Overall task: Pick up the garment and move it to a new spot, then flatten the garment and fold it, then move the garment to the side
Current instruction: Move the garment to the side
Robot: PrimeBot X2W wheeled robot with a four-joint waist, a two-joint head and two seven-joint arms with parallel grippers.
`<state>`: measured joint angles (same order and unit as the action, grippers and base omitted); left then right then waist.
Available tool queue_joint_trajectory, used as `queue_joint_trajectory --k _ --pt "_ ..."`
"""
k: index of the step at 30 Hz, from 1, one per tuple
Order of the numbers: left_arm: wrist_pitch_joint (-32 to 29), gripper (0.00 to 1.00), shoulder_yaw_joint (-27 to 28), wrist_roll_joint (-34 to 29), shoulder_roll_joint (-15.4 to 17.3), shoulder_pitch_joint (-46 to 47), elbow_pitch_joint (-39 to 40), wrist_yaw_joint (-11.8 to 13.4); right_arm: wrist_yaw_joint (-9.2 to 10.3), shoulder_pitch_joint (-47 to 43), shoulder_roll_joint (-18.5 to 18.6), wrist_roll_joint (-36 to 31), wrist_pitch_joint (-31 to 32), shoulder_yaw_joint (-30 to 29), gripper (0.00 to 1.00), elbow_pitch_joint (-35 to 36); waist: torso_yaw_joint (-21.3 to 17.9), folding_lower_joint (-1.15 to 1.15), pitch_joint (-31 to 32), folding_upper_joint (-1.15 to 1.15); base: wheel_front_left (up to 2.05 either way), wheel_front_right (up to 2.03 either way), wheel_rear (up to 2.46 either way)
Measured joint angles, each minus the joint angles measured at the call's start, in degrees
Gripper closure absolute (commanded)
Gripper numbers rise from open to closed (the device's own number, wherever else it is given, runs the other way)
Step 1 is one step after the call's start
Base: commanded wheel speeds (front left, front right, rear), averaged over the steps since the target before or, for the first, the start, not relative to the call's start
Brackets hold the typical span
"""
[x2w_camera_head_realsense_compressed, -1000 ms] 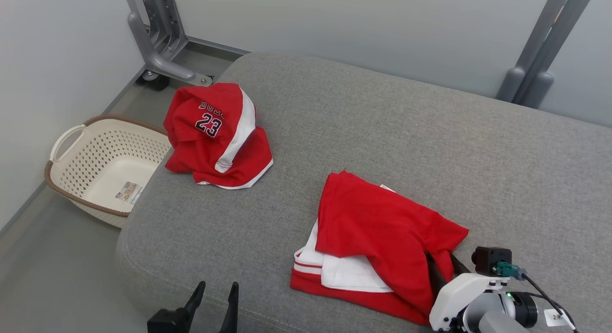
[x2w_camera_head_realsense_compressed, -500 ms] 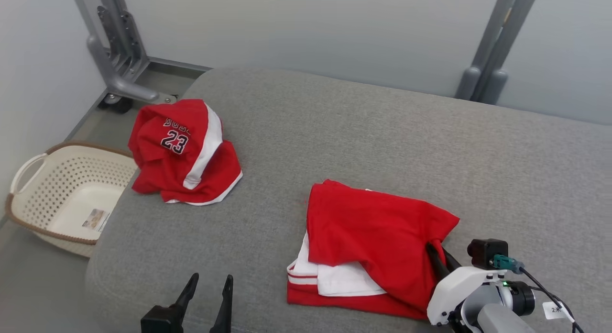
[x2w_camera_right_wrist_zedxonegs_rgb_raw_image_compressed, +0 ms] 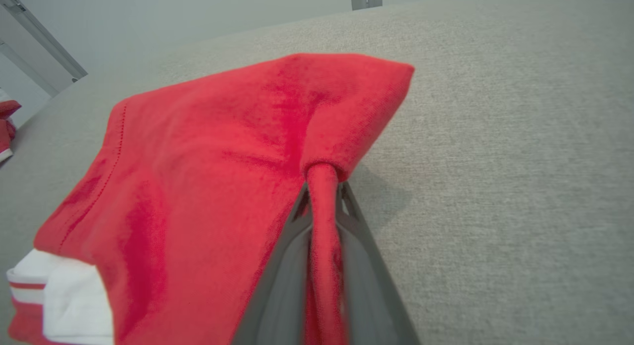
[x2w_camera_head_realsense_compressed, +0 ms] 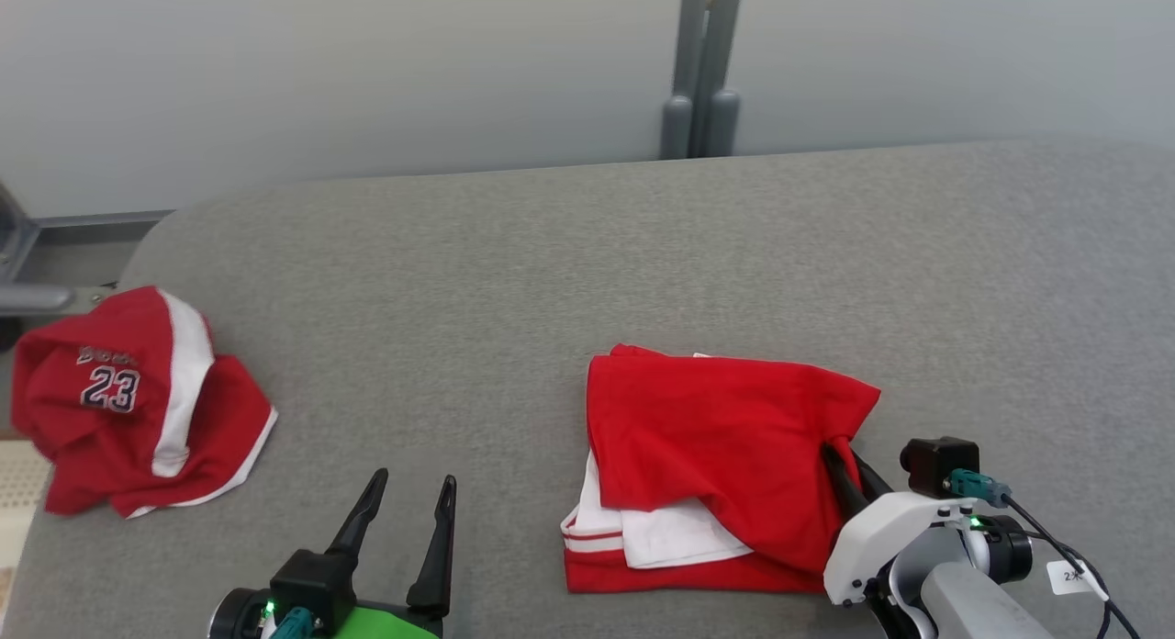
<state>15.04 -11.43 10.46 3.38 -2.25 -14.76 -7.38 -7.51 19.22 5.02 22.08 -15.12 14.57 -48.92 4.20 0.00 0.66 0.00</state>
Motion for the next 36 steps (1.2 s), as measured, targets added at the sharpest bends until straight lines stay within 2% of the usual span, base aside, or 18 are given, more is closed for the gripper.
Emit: queue_joint_trajectory --k 12,21,29,32,36 --pt "0.00 0.00 -0.10 -0.83 -0.31 2.60 3.39 -0.01 0.00 1.04 -0.31 -0.04 0.00 -0.32 1.00 1.18 -15.82 0.00 -1.76 0.00 0.00 0.00 0.00" --pt "0.00 0.00 -0.19 -0.81 -0.22 3.64 5.80 0.00 0.00 1.13 -0.90 0.01 0.00 -1.14 1.00 1.99 -24.25 0.00 -4.35 0.00 0.00 0.00 0.00" --pt "0.00 0.00 -3.42 -1.00 -0.18 7.31 7.99 -0.01 0.00 6.34 -1.18 -2.66 0.00 -2.41 1.00 2.66 -25.72 0.00 -8.87 0.00 0.00 0.00 0.00" --pt "0.00 0.00 -4.46 -1.57 0.24 8.66 9.15 -0.01 0.00 9.88 -0.21 -4.79 0.00 -3.67 1.00 2.03 -24.38 0.00 -10.32 0.00 0.00 0.00 0.00" --pt "0.00 0.00 -4.95 -2.10 1.54 9.50 10.04 -0.01 0.00 16.02 2.85 -8.11 0.00 -7.44 1.00 0.05 -21.60 0.00 -12.35 0.00 0.00 0.00 0.00"
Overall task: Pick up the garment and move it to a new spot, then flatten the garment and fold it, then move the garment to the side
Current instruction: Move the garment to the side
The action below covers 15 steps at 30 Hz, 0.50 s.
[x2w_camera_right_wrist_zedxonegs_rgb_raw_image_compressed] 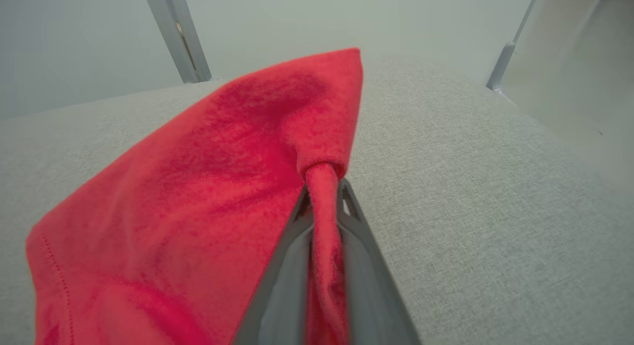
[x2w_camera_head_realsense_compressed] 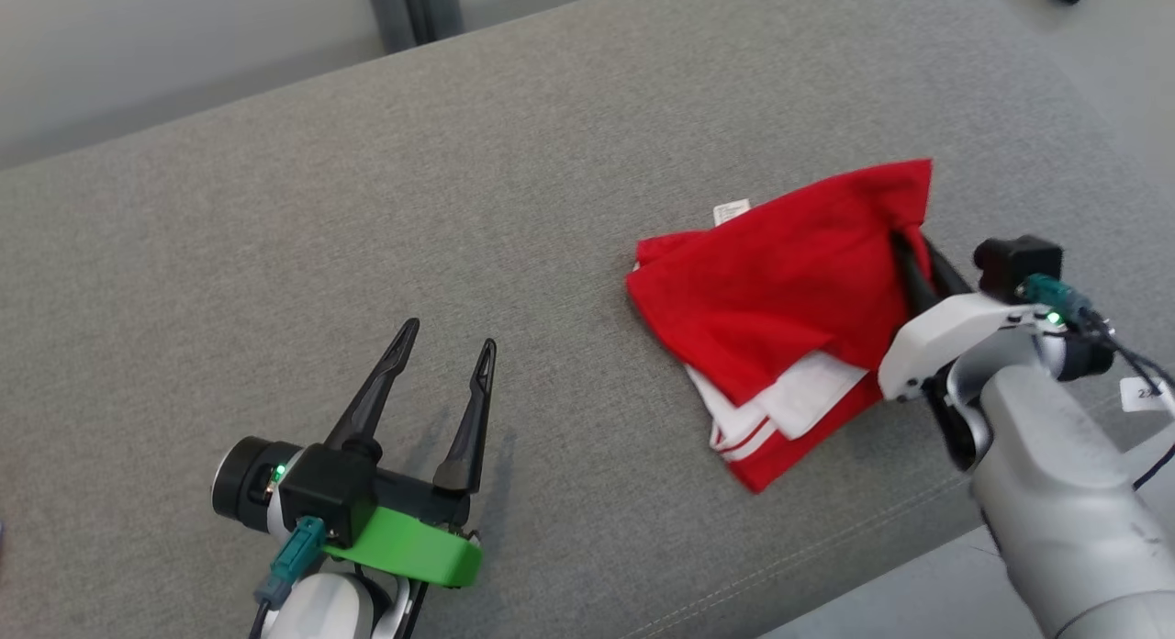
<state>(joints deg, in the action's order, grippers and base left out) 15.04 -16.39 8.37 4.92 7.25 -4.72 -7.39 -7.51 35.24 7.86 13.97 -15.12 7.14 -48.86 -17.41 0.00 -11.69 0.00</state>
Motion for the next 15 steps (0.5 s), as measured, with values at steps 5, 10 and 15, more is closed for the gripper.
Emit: queue_joint_trajectory --k 5,10,15 --pt "0.00 0.00 -0.26 -0.08 1.23 1.08 0.70 0.00 0.00 7.35 4.34 -4.65 0.01 -5.93 1.00 -3.93 3.28 0.00 -3.42 0.00 0.00 0.00 0.00" --pt "-0.01 0.00 -0.08 0.05 2.14 2.52 1.38 0.00 -0.01 14.10 9.46 -10.13 0.07 -12.87 1.00 -6.62 6.20 0.00 -7.62 0.00 0.00 0.00 0.00" --pt "0.00 0.00 -0.16 0.00 2.77 3.04 2.16 0.00 -0.01 17.40 14.61 -16.34 0.08 -21.63 1.00 -7.77 9.25 0.01 -11.26 0.00 0.00 0.00 0.00"
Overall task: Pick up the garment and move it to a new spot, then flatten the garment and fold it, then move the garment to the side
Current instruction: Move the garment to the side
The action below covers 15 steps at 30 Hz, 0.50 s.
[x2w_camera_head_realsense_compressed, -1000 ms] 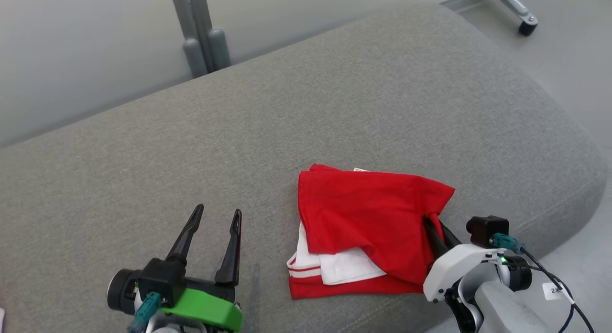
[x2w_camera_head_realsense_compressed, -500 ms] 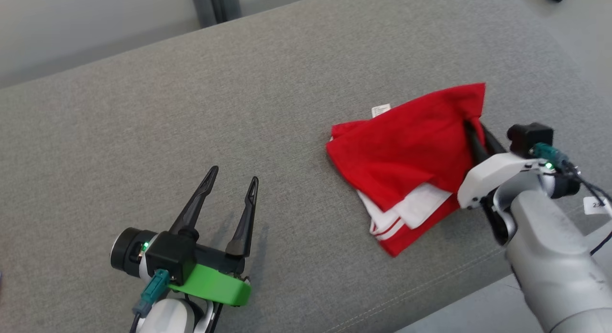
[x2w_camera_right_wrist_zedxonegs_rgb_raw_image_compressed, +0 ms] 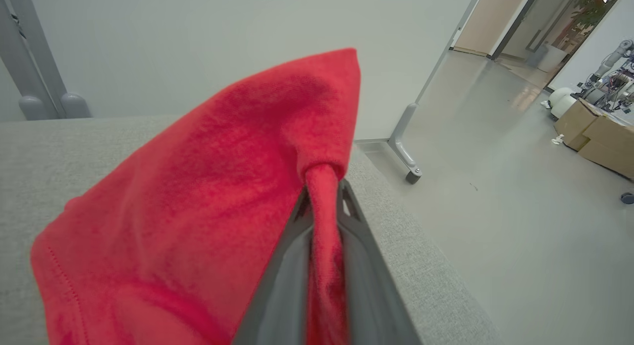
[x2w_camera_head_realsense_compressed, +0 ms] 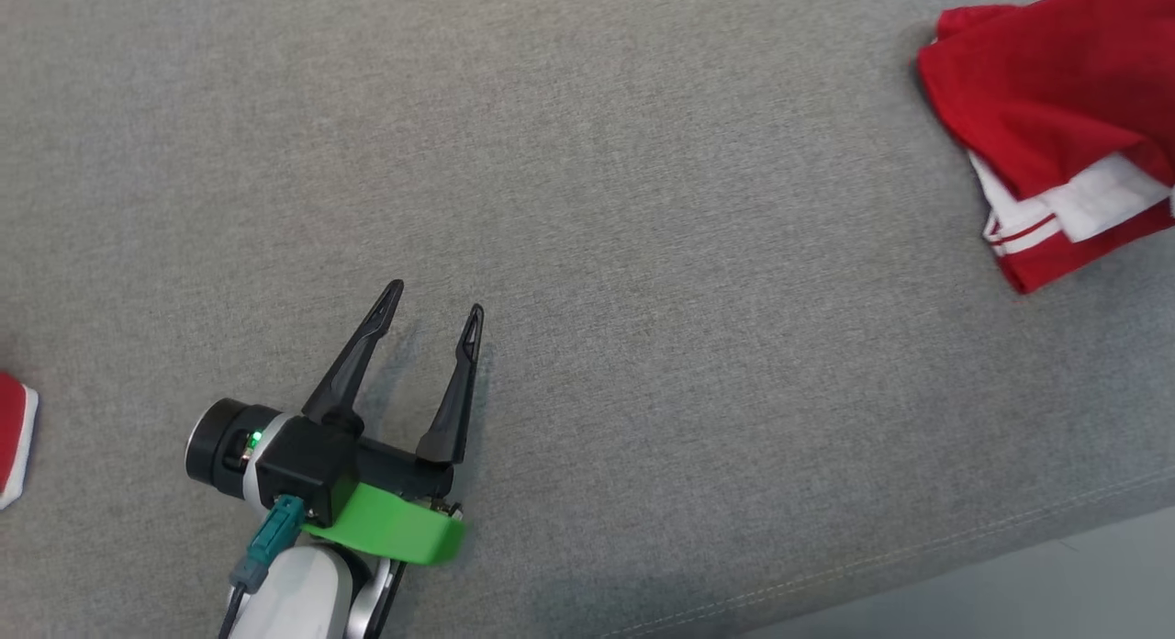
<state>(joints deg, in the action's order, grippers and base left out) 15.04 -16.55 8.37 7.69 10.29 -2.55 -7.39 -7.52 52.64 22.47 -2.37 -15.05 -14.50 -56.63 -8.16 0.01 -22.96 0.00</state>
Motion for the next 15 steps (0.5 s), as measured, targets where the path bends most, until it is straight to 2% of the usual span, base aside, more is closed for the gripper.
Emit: queue_joint_trajectory --k 3,11,12,13,14,15 --pt "0.00 0.00 -0.42 -0.32 0.33 0.04 0.27 0.00 0.01 1.20 1.87 -3.27 0.00 -4.77 1.00 -0.11 1.69 0.00 -1.76 0.00 0.00 0.00 0.00" --pt "0.00 0.00 -1.96 -0.88 1.24 0.35 0.91 0.00 0.00 3.95 4.46 -12.06 0.10 -12.15 1.00 0.36 5.12 0.00 -5.61 0.00 0.00 0.00 0.00" --pt "0.00 0.00 -2.04 -0.88 1.25 0.41 0.89 0.00 0.00 4.00 4.68 -13.05 0.11 -13.58 0.64 0.70 5.53 0.00 -5.94 0.00 0.00 0.00 0.00" --pt "-0.01 0.00 -2.10 -0.88 1.31 0.41 0.81 0.00 0.00 4.00 4.85 -14.28 0.33 -15.04 0.10 1.02 5.94 0.00 -6.23 0.00 0.00 0.00 0.00" --pt "-0.01 0.00 -2.21 -0.88 1.33 0.41 0.78 0.00 0.00 4.00 4.93 -15.71 0.98 -16.75 0.00 1.23 6.33 0.00 -6.46 0.00 0.00 0.00 0.00" --pt "0.00 0.00 -2.20 -0.89 1.31 0.41 0.74 0.00 0.00 3.99 4.86 -16.69 1.43 -18.49 0.00 1.42 6.68 0.00 -6.64 0.00 0.00 0.00 0.00"
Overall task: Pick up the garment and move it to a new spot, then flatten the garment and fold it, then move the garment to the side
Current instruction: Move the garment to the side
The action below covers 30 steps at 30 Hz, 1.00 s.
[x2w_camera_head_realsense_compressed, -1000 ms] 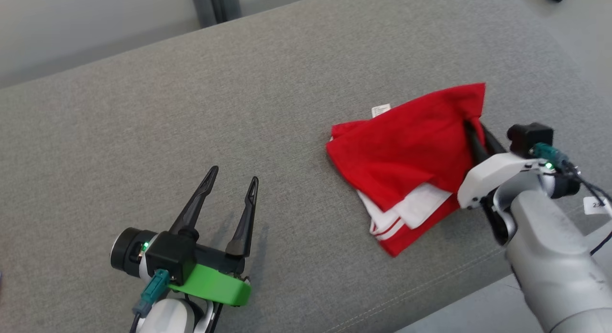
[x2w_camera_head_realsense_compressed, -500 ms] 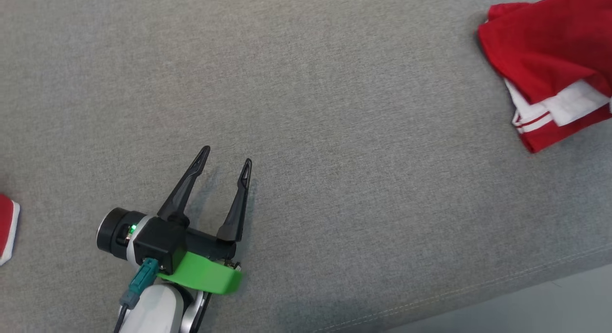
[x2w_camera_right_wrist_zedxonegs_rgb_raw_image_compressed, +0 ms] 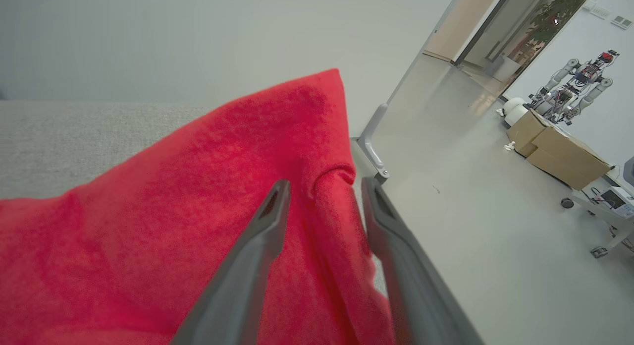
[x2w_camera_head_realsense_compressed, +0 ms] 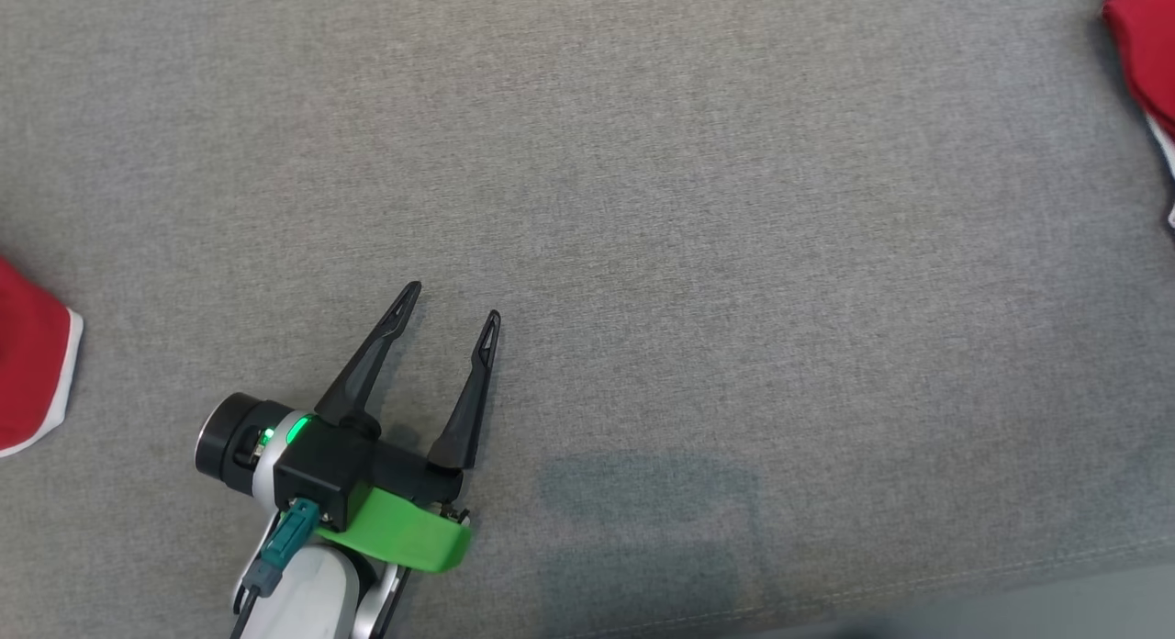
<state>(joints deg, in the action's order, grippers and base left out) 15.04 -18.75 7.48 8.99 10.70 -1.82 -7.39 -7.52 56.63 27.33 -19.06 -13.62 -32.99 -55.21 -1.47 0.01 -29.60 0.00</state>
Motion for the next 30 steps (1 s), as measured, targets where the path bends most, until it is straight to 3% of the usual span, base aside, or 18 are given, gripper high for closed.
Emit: queue_joint_trajectory --k 5,9,14,22,30 --pt "-0.01 0.00 0.11 0.04 -0.55 0.03 -0.45 0.00 0.00 -2.03 -1.35 -4.92 -0.09 -7.43 0.00 1.66 1.15 0.00 0.45 0.00 0.00 0.00 0.00" --pt "-0.01 0.00 0.92 0.22 -1.45 -0.05 -0.99 0.00 0.01 -3.24 -3.23 -5.84 -1.09 -8.37 0.00 2.04 1.33 0.00 2.30 0.00 0.00 0.00 0.00" --pt "-0.01 0.00 2.61 0.66 -2.70 -0.82 -1.97 0.00 -0.01 -5.56 -6.33 -3.12 -1.37 -0.76 0.00 6.16 1.32 0.00 4.91 0.00 0.00 0.00 0.00" --pt "-0.01 0.00 6.51 0.98 -4.30 -4.66 -4.83 0.00 -0.01 -19.57 -14.35 9.54 -1.43 13.97 0.00 18.72 1.19 -0.01 12.43 0.00 0.00 0.00 0.00" --pt "-0.01 0.00 10.37 0.90 -5.28 -7.93 -8.53 0.01 -0.01 -29.43 -18.83 18.80 -1.43 21.19 0.00 24.62 1.39 -0.02 19.29 0.00 0.00 0.00 0.00"
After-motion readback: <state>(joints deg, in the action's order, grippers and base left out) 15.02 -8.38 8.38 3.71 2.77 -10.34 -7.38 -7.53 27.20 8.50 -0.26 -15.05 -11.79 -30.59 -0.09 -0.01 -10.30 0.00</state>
